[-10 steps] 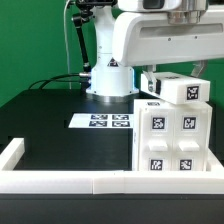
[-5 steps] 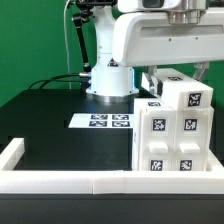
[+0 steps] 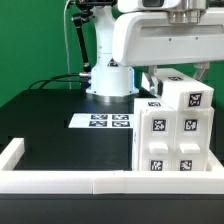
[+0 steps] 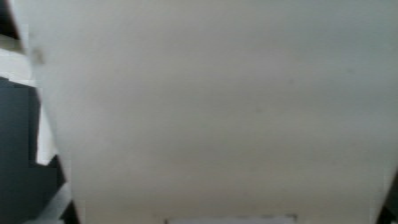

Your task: Assemble cabinet

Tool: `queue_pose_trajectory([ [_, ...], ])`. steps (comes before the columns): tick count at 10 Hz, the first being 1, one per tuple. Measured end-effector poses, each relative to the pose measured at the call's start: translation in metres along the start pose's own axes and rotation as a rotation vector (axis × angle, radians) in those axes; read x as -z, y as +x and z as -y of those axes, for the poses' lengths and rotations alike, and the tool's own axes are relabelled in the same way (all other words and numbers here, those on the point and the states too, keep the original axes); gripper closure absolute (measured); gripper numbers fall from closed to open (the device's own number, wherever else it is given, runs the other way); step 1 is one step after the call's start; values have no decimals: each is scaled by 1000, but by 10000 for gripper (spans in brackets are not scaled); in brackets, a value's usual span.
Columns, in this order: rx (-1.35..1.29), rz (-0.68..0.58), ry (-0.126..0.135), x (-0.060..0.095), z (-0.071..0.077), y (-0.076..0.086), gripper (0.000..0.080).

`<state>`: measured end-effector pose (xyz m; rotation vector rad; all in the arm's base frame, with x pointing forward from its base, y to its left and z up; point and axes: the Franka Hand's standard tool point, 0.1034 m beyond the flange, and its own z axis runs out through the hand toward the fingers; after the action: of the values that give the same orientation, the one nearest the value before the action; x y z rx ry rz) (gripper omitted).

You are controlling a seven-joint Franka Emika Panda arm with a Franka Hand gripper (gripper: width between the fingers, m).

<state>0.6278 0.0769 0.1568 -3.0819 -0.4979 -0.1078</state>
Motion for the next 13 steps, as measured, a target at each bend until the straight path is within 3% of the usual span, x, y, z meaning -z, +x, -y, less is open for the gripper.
queue_pose_trajectory([
  [4,-151,-3,1,0,0,0,243],
  [8,-452,-57,6,-5,5,-18,253],
  [13,-773,-78,28,-6,12,-16,253],
])
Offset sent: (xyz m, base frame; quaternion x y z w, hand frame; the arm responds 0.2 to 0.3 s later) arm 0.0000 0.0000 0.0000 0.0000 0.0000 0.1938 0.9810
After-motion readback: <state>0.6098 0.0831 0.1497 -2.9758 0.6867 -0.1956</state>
